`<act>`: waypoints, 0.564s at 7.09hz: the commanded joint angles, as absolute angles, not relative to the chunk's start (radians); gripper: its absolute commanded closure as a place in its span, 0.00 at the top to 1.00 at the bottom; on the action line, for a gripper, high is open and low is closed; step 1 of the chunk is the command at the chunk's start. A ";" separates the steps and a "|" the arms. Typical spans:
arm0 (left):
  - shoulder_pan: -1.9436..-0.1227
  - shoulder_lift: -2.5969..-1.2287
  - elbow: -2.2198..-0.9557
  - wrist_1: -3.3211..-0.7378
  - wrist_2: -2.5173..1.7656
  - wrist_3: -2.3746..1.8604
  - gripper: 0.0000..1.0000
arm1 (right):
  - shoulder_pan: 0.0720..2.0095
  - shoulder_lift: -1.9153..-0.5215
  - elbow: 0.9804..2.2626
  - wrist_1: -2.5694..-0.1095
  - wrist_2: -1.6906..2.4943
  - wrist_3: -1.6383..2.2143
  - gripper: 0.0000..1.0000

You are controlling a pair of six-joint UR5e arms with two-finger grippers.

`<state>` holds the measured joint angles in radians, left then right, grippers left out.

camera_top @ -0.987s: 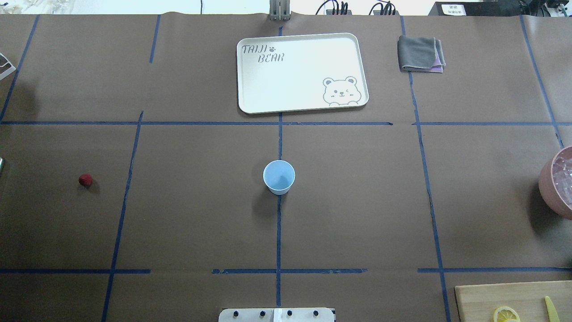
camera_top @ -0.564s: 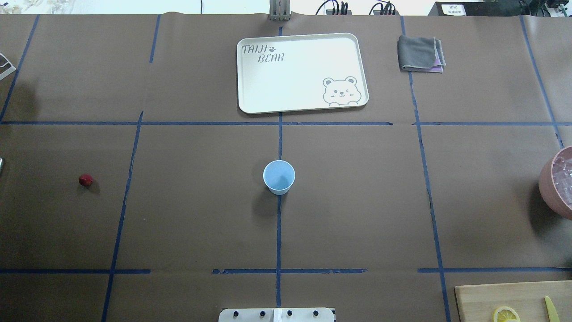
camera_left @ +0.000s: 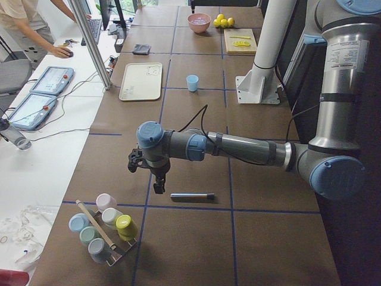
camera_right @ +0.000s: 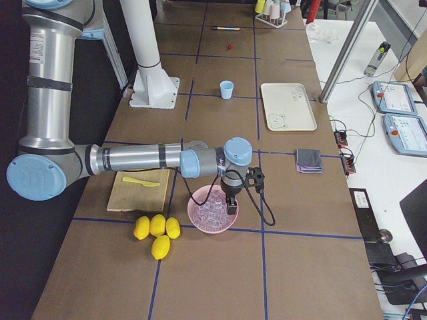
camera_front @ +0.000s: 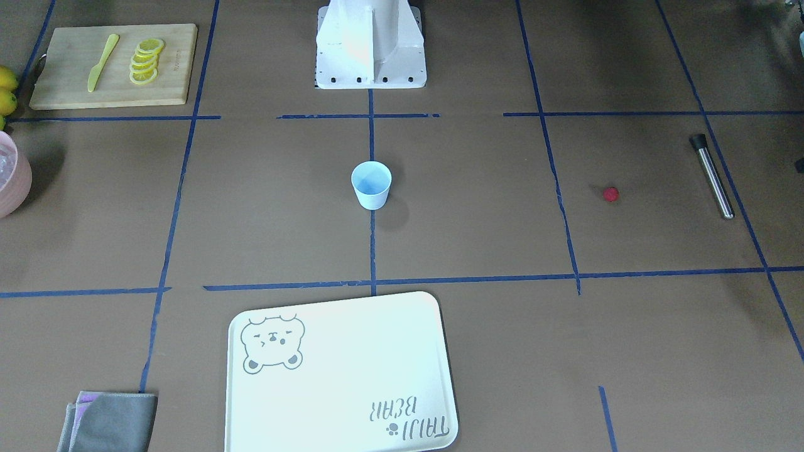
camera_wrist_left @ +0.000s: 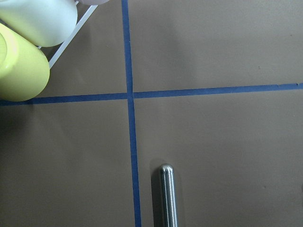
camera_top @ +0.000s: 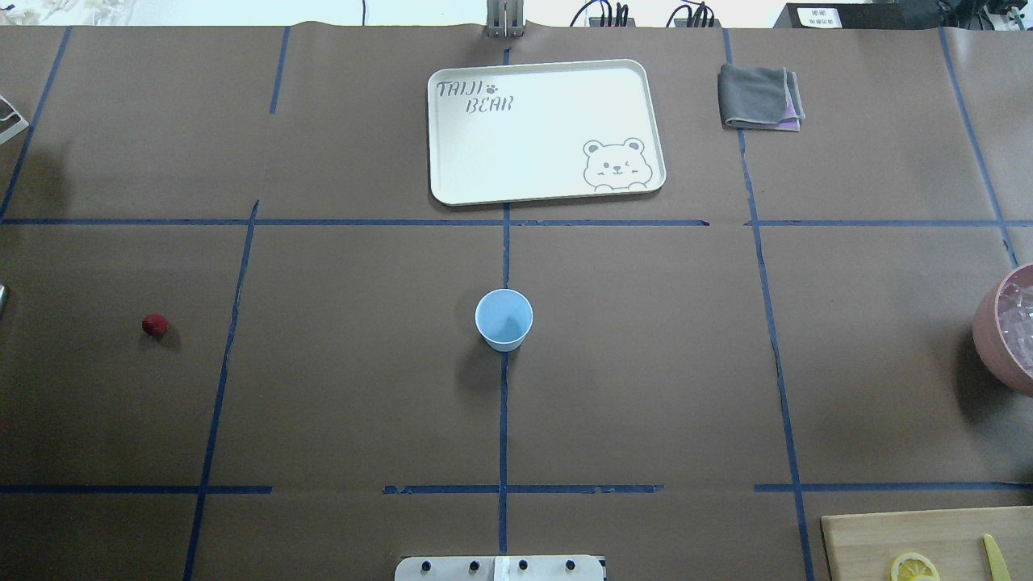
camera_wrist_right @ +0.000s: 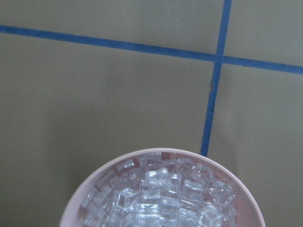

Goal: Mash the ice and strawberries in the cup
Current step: 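Grasp an ice cube from the pink bowl with the right gripper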

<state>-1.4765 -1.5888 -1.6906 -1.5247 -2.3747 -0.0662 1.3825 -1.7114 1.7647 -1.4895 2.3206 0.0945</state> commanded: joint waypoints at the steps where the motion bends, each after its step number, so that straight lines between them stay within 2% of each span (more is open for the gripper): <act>1: -1.476 -1.589 -1.695 -1.526 -2.375 -0.066 1.00 | 1.353 -1.753 1.764 -1.406 2.315 0.089 0.99; 4: -1.477 -1.588 -1.698 -1.526 -2.375 -0.066 1.00 | 1.332 -1.793 1.764 -1.365 2.318 0.128 0.98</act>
